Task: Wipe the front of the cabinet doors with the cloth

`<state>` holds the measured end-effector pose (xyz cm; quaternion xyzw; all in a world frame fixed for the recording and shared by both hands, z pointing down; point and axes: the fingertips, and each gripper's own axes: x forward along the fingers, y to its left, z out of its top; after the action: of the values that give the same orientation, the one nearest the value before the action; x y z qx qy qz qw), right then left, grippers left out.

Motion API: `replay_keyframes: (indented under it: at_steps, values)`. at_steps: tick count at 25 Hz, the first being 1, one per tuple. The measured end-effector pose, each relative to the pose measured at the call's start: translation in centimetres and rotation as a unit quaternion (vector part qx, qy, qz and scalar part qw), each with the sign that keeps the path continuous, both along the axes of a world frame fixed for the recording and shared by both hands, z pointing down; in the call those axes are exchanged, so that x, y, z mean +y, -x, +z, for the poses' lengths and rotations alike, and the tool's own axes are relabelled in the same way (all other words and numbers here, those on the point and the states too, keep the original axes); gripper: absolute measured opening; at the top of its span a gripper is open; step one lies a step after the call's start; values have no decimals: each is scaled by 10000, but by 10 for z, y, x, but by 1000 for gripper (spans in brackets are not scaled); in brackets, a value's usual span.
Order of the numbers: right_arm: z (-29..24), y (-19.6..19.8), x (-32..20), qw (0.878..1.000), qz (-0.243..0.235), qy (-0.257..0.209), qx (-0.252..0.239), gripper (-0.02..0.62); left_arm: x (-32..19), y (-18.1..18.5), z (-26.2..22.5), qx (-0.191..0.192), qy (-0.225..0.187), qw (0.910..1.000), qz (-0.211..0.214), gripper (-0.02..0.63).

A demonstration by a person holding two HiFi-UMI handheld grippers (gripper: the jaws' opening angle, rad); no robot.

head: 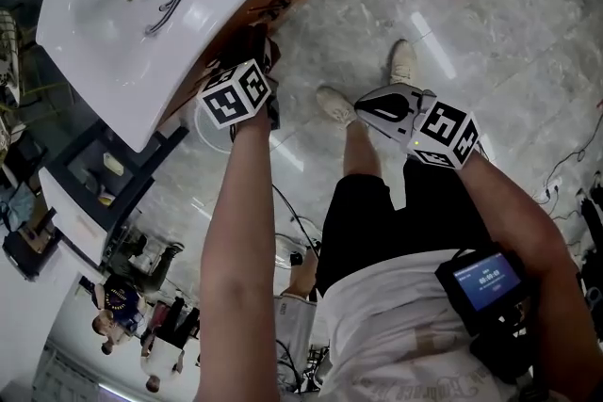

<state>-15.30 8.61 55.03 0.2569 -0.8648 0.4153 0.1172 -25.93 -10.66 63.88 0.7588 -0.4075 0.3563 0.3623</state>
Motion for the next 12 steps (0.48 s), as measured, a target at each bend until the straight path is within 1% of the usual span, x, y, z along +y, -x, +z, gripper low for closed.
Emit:
replay_keyframes:
  at_steps: [2,5,7,8,9,10,12]
  values:
    - [0,-3,0,10000,39,0,-3,14,1,-23,-2,1,-50,9996,294,121]
    - [3,-2,0,10000,62,21,-14,14,11,-49,2,-98,-145,9956,918,121]
    - [6,1,0,10000,66,38,-37,14,16,-63,4,-4,-192,9926,1198,121]
    - [6,1,0,9999,81,50,-53,14,17,-66,5,69,-179,9929,1178,121]
    - [7,1,1,9999,106,66,-67,14,16,-66,6,142,-135,9945,1033,121]
    - [8,1,2,9998,135,86,-76,14,15,-62,9,208,-66,9966,798,121]
    - [9,2,4,9997,180,125,-84,14,13,-43,16,254,115,9992,281,121]
